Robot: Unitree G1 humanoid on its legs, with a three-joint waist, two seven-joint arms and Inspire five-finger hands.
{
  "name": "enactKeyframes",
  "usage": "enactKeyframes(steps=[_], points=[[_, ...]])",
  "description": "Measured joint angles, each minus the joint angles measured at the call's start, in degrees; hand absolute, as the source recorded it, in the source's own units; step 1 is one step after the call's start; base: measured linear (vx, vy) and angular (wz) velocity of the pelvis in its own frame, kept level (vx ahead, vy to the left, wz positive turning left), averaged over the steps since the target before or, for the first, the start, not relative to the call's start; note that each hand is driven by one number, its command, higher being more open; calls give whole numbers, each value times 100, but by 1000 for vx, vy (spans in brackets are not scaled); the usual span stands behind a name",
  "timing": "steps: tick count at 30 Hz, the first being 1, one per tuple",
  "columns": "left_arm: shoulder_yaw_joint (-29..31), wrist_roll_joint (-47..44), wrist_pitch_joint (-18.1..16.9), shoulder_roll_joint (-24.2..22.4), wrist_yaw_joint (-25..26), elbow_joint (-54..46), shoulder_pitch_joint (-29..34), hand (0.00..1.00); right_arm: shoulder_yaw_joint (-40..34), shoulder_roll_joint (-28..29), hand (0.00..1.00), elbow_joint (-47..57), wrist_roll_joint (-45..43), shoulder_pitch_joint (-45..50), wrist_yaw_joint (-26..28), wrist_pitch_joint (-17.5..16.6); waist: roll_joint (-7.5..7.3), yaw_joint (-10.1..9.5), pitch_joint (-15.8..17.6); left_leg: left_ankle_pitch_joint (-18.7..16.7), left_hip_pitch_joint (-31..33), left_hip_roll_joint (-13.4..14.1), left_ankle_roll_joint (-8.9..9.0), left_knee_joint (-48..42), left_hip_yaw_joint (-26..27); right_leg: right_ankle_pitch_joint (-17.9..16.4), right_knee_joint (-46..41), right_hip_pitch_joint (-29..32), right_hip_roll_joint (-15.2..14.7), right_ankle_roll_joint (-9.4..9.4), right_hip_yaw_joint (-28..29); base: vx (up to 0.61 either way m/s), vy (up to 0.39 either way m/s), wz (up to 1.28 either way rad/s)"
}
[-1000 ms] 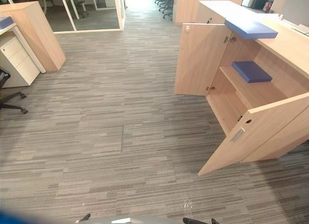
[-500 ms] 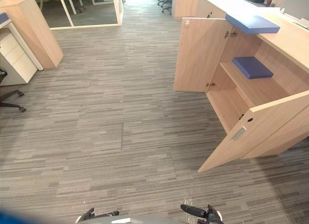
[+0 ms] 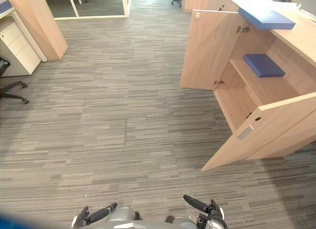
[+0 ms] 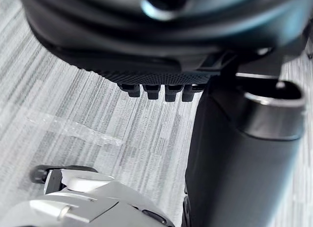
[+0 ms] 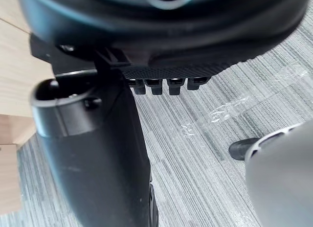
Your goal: Walk over to the cabinet, pick up the folder, carry it to the office cabinet, place the folder inside the office cabinet, then close the office cabinet door
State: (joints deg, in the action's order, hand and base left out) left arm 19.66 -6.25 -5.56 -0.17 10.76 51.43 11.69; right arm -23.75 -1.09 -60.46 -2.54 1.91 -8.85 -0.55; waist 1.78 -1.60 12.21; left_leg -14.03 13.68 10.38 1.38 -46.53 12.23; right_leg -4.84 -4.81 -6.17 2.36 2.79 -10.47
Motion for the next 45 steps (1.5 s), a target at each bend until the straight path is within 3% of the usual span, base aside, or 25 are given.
enactKeyframes(steps=[6, 8, 9, 10, 11, 13, 15, 17, 18, 19, 20, 21, 22, 24, 26, 27, 30, 31, 33, 37, 39, 40, 41, 43, 45], points=[[-14, -27, -212, -150, -1, -316, 124, 100, -176, -64, 100, -73, 29, -9, -194, 208, -14, -189, 28, 175, 520, 131, 183, 1725, -34, -222, -18, 4, -634, -363, 191, 173, 185, -8], [-14, -28, -280, -238, 60, -401, 163, 100, 125, -126, 100, -237, 37, -106, -280, 248, 39, -329, -4, 824, 620, 131, 349, 3058, -162, -470, -8, -113, -1069, -771, 295, 352, 418, -10], [-14, -28, -282, -254, 73, -400, 166, 100, 134, -126, 100, -249, 41, -120, -287, 254, 59, -349, -17, 917, 638, 134, 375, 3191, -210, -505, -7, -136, -1112, -828, 308, 373, 439, -11], [-5, -65, -261, -258, 99, -370, 156, 100, 123, -80, 100, -297, 47, -156, -306, 265, 49, -432, -40, 1643, 614, 47, 465, 3266, -89, -639, 39, -286, -1372, -1031, 314, 263, 311, -7], [-4, -69, -262, -227, 121, -339, 153, 100, 24, -70, 100, -344, 81, -198, -294, 270, -3, -459, -83, 1793, 601, -97, 330, 3138, 0, -696, 99, -358, -1567, -1084, 300, 474, 503, -18], [164, -129, -245, -218, 258, -172, 125, 100, -629, 252, 100, -559, 251, -561, -254, 314, -108, -496, -176, 864, 757, -243, -68, 2076, 242, -446, -168, -496, -1870, -1041, 271, 577, 501, -31], [224, -206, -162, -122, 263, -19, 203, 100, -925, 401, 100, -641, 249, -564, -181, 317, -251, -454, -433, 437, 542, -505, -338, 1697, 382, -22, -196, -712, -2225, -1368, 260, 542, 419, -26], [195, -211, -114, -36, 245, 82, 203, 100, -1363, 361, 100, -768, 251, -562, -142, 350, -341, -434, -503, 354, -35, -865, -463, 1753, 459, 517, -663, -862, -2611, -1314, 309, 551, 393, -27], [190, -204, -113, -34, 241, 119, 227, 100, -1532, 313, 100, -764, 242, -543, -136, 356, -319, -425, -554, 353, -260, -951, -461, 1721, 438, 938, -1123, -730, -2722, -1112, 327, 358, 306, -47], [103, -202, -120, -43, 209, 158, 287, 100, -1575, 231, 100, -741, 239, -541, -161, 349, -226, -418, -722, 347, -611, -1121, -452, 2000, 363, 1462, -1961, -351, -2937, -686, 319, 626, 493, -43], [-64, -197, -141, 59, 131, 172, 288, 100, -1536, 206, 100, -592, 221, -645, -168, 299, -294, -265, -823, 245, -1393, -1517, -548, 3020, 233, 1555, -4140, 594, -3340, -254, 96, 613, 440, -15], [-190, -193, -153, 137, 88, 171, 181, 100, -1376, 198, 100, -520, 211, -732, -189, 295, -366, -173, -775, 199, -1790, -1710, -625, 3507, 173, 1302, -5185, 1018, -3494, -72, -225, 594, 334, 11], [-362, -188, -145, 214, 64, 227, 69, 100, -994, 174, 100, -465, 202, -766, -232, 283, -375, -128, -710, 202, -2069, -1765, -630, 3726, 131, 799, -5718, 1334, -3428, 3, -527, 447, 190, 9], [-504, -67, -128, 241, 62, 486, -160, 100, -291, 196, 100, -216, 93, -761, -243, 161, -230, -78, -535, 199, -2474, -1707, -625, 3889, 130, -218, -5819, 1779, -3049, -306, -1054, 322, 107, -17], [-664, 45, -123, 250, 61, 597, -307, 100, -64, 244, 100, 48, -45, -772, -243, 84, -124, -42, -346, 166, -2723, -1622, -562, 3950, 125, -644, -5269, 1992, -2677, -400, -1445, 254, 24, -6], [-804, 164, -122, 259, 52, 621, -457, 100, 52, 319, 100, 230, -217, -759, -252, -20, -103, -3, -229, 137, -2883, -1578, -511, 4025, 126, -787, -4371, 2213, -2317, -328, -1745, 240, -8, 6], [-860, 294, -126, 256, 87, 621, -575, 100, 181, 459, 100, 354, -413, -768, -266, -133, -191, 26, -187, -8, -3124, -1571, -261, 4260, 116, -468, -2677, 2561, -1791, -217, -1946, 247, -78, 21], [-875, 379, -123, 249, 131, 625, -620, 100, 266, 500, 100, 329, -436, -732, -268, -153, -290, 50, -157, -93, -3359, -1583, -116, 4390, -2, 559, -1980, 2497, -1543, 334, -1893, 304, -153, 29], [-807, 436, -126, 21, 185, 624, -622, 100, 246, 455, 100, 223, -435, -745, -273, -126, -108, 12, -245, -61, -3463, -1326, -24, 4419, -31, 301, -2007, 2462, -1299, 456, -1933, 464, -203, -6], [-666, 482, -54, -99, 164, 730, -645, 100, -169, 524, 100, 48, -431, -723, -256, -200, -70, 202, -244, 19, -3622, -914, 115, 3984, 16, -225, -2097, 2084, -903, 479, -2025, 408, -210, -13], [-303, 480, -44, -156, 169, 712, -637, 100, -455, 532, 100, 77, -435, -513, -302, -153, -45, 232, -264, 79, -3181, -564, 174, 2449, 148, -369, -1751, 1600, -570, 417, -2058, 360, -251, -13], [57, 451, 13, -261, 177, 624, -651, 100, -444, 473, 100, 236, -436, -333, -300, -131, 2, 250, -266, 392, -2577, -167, -73, 887, 285, -381, -1424, 1271, -291, 414, -2016, 424, -198, -53], [301, 306, 31, -322, 235, 546, -581, 100, -425, 431, 100, 379, -440, -169, -307, -138, 88, 198, -269, 1124, -1976, 301, -207, -587, 331, -369, -1079, 946, -8, 459, -1771, 348, -141, -73], [419, 112, 60, -322, 292, 430, -574, 100, -422, 373, 100, 371, -442, -84, -322, -139, 131, 122, -220, 876, -1273, 690, -278, -1887, 361, -484, -905, 618, 262, 584, -1323, 385, -5, -122], [392, 25, 62, -262, 292, 269, -589, 100, -401, 374, 100, 292, -440, -76, -322, -82, -38, 80, -129, 455, -704, 609, -202, -2065, 298, -542, -688, 253, 297, 564, -839, 457, 41, -127]])
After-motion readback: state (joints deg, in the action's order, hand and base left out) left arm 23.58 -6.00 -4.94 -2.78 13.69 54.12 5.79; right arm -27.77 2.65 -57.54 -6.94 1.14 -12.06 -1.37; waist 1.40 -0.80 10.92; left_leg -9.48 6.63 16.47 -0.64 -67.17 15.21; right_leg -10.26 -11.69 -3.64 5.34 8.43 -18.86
